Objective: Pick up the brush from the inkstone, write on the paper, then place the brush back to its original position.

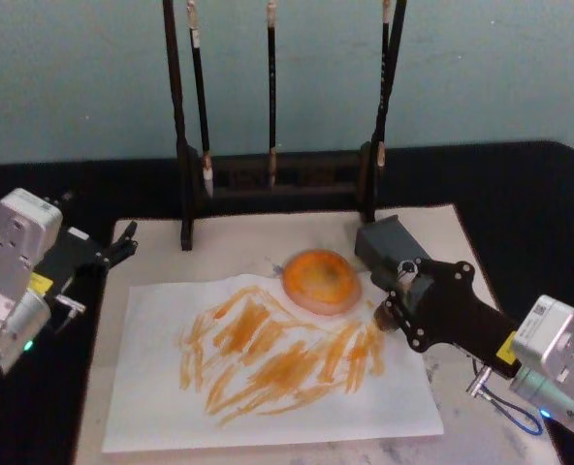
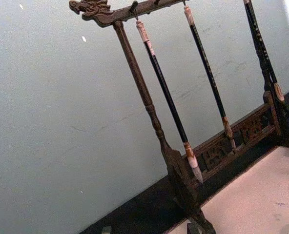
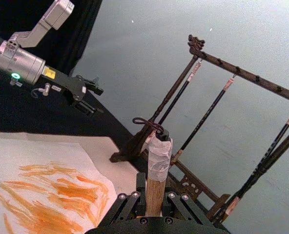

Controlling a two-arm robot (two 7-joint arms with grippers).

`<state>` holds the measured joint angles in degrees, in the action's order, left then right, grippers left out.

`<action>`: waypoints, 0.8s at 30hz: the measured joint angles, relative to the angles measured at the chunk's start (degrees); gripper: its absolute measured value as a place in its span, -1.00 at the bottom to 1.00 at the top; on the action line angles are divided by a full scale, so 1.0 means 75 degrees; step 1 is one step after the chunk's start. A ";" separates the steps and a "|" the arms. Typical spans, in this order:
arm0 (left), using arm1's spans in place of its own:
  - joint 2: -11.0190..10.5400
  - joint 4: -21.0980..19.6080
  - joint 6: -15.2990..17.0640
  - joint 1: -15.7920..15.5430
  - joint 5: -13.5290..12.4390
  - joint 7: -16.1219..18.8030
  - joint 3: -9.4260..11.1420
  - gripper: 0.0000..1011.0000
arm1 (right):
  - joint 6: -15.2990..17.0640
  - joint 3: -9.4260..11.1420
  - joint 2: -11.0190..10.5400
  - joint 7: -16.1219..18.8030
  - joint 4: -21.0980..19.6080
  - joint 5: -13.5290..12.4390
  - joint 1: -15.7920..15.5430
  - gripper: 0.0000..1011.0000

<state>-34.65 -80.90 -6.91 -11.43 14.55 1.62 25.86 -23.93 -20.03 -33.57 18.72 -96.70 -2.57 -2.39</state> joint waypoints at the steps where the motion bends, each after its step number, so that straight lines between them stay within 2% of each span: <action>1: 0.0001 0.0000 0.0000 0.0000 0.0000 0.0000 0.0000 0.98 | 0.0000 0.0000 0.0000 0.0000 0.0000 0.0000 0.0000 -0.68; 18: 0.0001 0.0000 0.0000 0.0000 0.0000 0.0000 0.0000 0.98 | 0.0029 0.0118 0.0136 0.0483 -0.0203 0.0049 -0.0261 -0.68; 24: 0.0000 0.0000 0.0000 0.0000 0.0000 0.0000 0.0000 0.98 | 0.0113 0.0153 0.0149 0.0717 -0.0362 -0.0042 -0.0407 -0.68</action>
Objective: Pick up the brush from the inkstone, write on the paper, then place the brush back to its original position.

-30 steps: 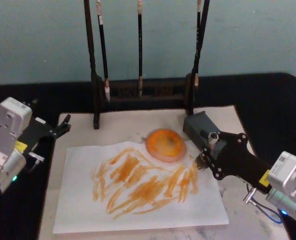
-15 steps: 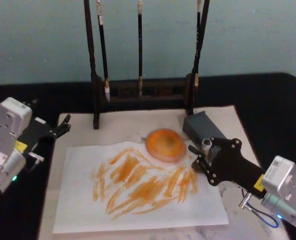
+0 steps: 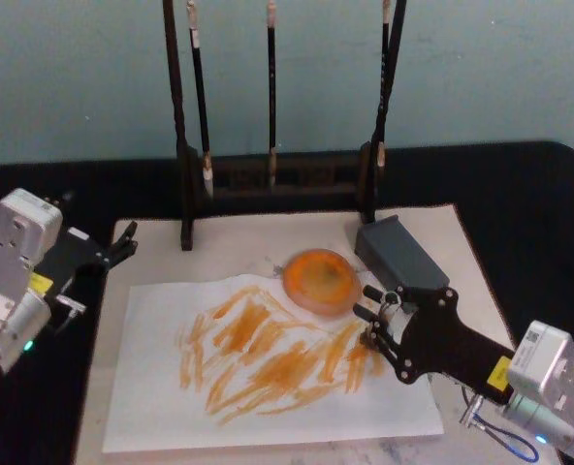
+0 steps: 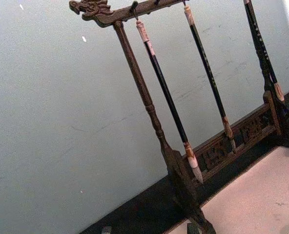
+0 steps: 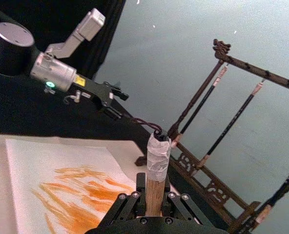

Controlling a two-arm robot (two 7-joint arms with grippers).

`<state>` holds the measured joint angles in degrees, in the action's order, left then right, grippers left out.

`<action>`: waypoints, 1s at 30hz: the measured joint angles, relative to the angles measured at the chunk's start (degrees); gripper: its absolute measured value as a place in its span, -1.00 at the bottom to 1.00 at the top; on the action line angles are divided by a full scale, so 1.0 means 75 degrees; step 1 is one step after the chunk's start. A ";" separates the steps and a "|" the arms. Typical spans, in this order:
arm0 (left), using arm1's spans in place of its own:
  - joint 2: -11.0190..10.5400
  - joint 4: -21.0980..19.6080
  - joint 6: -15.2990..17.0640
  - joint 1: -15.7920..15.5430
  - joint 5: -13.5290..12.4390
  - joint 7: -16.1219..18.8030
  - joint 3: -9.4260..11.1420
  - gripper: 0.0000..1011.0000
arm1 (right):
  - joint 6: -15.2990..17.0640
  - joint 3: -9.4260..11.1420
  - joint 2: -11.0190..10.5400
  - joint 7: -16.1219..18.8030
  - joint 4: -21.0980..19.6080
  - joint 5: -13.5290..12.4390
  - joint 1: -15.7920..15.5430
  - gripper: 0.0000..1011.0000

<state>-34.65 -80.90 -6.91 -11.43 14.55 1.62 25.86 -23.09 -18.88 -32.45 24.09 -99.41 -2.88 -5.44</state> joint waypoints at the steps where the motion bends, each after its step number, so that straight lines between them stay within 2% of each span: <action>1: 0.0000 0.0000 0.0000 0.0000 0.0000 0.0000 0.0000 0.98 | 0.0016 0.0006 0.0000 0.0038 -0.0025 -0.0026 -0.0023 -0.68; 11: 0.0000 0.0000 0.0000 0.0000 0.0000 0.0000 0.0000 0.98 | 0.0123 0.0038 0.0006 0.0387 -0.0298 -0.0219 -0.0241 -0.68; 30: 0.0000 0.0000 0.0000 0.0000 0.0000 0.0000 0.0000 0.98 | 0.0295 -0.0164 -0.0067 0.0804 -0.0493 -0.0589 -0.0304 -0.68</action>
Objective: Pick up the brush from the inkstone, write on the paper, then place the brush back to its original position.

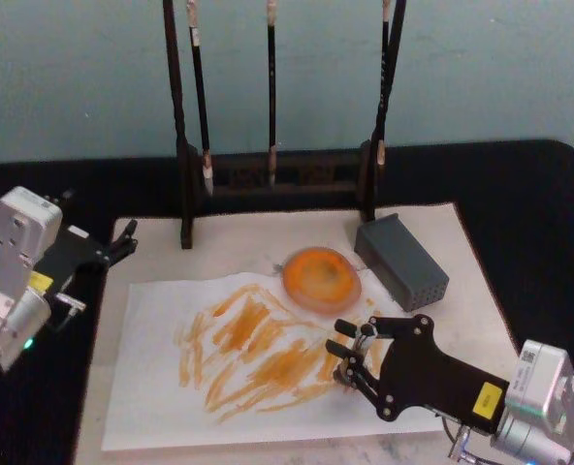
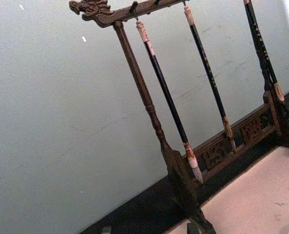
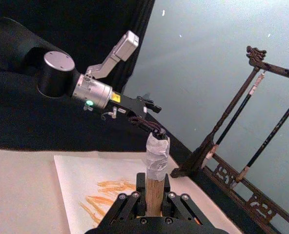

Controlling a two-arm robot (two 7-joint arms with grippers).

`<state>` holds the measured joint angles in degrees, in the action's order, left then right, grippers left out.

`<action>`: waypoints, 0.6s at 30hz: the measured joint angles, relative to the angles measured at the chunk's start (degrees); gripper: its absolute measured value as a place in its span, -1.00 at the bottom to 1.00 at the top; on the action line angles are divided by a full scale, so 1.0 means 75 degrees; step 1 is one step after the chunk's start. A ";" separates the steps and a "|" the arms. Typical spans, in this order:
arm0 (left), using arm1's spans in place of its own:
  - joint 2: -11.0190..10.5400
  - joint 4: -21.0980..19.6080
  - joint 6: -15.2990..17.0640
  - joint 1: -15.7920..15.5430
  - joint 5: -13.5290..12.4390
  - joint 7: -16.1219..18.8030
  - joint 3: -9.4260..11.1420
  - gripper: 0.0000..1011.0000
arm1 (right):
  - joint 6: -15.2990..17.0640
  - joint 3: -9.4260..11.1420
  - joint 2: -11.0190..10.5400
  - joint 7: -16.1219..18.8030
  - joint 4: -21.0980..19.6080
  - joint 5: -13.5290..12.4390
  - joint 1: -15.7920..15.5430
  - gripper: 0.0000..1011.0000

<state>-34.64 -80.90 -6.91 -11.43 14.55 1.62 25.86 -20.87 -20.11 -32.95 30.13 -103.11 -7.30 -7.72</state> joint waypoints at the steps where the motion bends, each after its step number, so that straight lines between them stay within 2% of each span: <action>1: 0.0000 0.0000 0.0000 0.0000 0.0000 0.0000 0.0000 0.98 | -0.0001 -0.0006 -0.0001 0.0008 -0.0003 -0.0007 0.0003 -0.68; 18: 0.0000 0.0000 0.0000 0.0000 0.0000 0.0000 0.0000 0.98 | -0.0039 -0.0058 0.0061 0.0079 -0.0046 -0.0295 0.0129 -0.68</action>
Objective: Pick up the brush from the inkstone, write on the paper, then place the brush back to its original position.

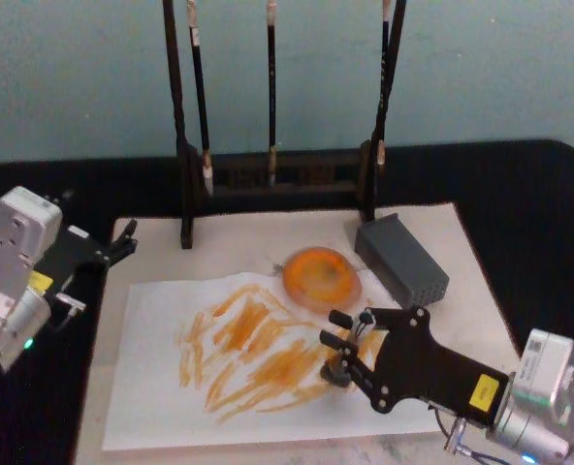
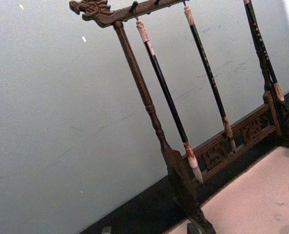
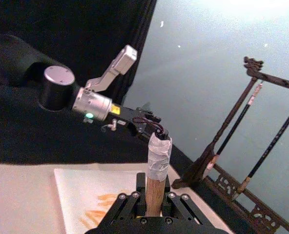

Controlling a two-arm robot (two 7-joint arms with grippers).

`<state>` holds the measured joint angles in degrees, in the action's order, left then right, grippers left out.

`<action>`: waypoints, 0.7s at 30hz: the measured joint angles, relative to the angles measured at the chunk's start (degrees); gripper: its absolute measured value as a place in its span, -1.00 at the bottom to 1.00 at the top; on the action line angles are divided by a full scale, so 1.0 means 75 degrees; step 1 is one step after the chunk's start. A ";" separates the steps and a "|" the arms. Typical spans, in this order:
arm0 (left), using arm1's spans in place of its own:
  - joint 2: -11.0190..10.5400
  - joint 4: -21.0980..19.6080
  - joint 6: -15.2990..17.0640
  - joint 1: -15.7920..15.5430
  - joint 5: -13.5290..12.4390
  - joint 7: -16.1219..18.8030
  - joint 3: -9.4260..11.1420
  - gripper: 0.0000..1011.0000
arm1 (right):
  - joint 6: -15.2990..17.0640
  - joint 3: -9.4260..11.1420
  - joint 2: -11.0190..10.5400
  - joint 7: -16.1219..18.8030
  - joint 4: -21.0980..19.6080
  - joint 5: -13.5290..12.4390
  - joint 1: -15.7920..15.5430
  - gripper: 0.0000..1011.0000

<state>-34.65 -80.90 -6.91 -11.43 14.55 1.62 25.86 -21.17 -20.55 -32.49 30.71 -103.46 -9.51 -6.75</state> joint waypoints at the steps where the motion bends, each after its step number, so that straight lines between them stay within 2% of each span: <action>1: 0.0000 0.0000 0.0000 0.0000 0.0000 0.0000 0.0000 0.98 | 0.0006 0.0014 0.0017 -0.0013 0.0008 -0.0024 0.0011 -0.68; 12: 0.0000 0.0000 0.0000 0.0000 0.0000 0.0000 0.0000 0.98 | 0.0132 0.0304 0.0369 -0.0233 0.0147 -0.0534 0.0237 -0.68; 15: 0.0000 0.0000 0.0000 0.0000 0.0000 0.0000 0.0000 0.98 | 0.0248 0.0419 0.0519 -0.0296 0.0221 -0.0779 0.0342 -0.68; 21: 0.0000 0.0000 0.0000 0.0000 0.0000 0.0000 0.0000 0.98 | 0.0677 0.0645 0.0844 -0.0352 0.0468 -0.1517 0.0621 -0.68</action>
<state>-34.64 -80.90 -6.91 -11.43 14.55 1.62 25.86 -16.10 -15.71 -26.16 28.08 -99.95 -20.89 -2.10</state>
